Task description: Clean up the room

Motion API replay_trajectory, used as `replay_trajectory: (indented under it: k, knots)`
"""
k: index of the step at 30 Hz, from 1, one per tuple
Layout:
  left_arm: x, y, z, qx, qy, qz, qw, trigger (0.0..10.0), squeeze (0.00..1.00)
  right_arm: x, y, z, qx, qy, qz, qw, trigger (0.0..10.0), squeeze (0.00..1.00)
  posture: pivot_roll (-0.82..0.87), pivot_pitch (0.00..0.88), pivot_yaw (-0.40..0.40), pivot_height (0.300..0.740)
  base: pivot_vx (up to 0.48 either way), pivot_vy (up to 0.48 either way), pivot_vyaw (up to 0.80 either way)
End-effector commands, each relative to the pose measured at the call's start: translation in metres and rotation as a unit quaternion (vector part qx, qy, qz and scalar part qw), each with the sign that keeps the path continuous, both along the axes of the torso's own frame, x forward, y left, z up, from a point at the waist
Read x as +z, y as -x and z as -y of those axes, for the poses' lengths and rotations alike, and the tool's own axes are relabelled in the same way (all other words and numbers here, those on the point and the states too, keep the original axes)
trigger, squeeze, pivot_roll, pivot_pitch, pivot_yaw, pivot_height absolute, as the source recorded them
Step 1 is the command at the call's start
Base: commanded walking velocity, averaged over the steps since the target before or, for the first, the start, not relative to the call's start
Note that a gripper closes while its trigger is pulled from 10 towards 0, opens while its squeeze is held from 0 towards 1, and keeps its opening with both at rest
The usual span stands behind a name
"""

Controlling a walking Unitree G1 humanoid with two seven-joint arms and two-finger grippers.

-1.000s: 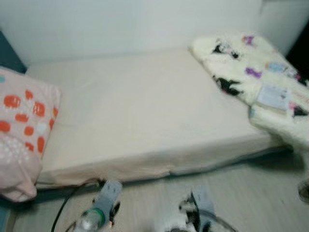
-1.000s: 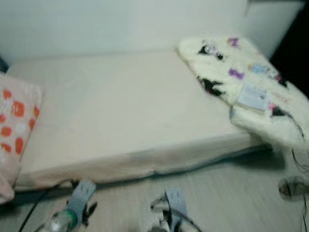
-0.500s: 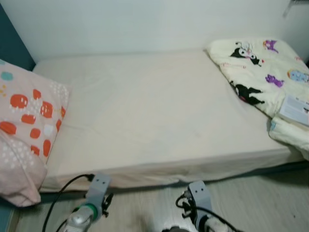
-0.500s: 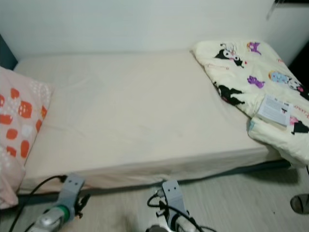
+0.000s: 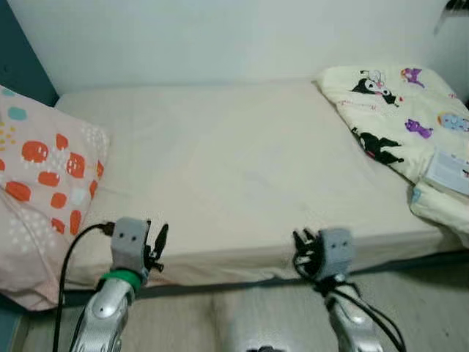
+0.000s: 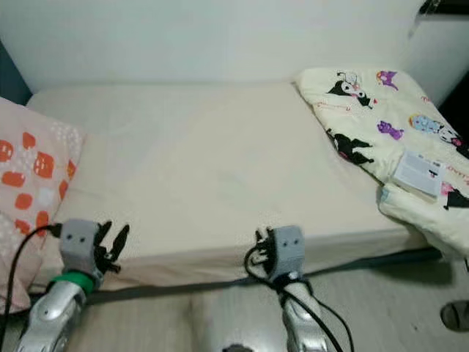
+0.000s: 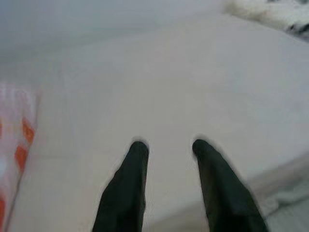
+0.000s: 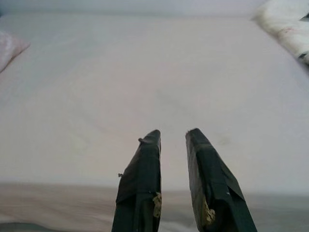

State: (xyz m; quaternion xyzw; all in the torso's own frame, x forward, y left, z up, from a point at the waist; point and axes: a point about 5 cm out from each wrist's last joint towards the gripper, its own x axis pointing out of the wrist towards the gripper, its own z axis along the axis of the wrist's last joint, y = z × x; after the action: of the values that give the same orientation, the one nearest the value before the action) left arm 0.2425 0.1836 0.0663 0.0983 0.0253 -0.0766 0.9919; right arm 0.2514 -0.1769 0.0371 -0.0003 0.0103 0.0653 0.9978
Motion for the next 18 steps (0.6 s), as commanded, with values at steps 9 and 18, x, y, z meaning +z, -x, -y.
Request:
replay_trajectory:
  k: [9,18]
  knots:
    - [0.004,0.006,0.01,-0.022,-0.024,-0.021,0.999,10.0,0.0,0.0,0.001,-0.004,-0.002,-0.019,-0.013,1.0,10.0,0.0,-0.09,0.026,0.015,0.74,0.0,-0.228,0.0]
    - [0.009,0.004,0.011,-0.012,-0.028,-0.026,0.999,10.0,0.0,0.002,0.008,-0.014,0.004,-0.033,-0.027,0.999,10.0,0.0,-0.09,0.025,0.021,0.74,0.0,-0.391,0.0]
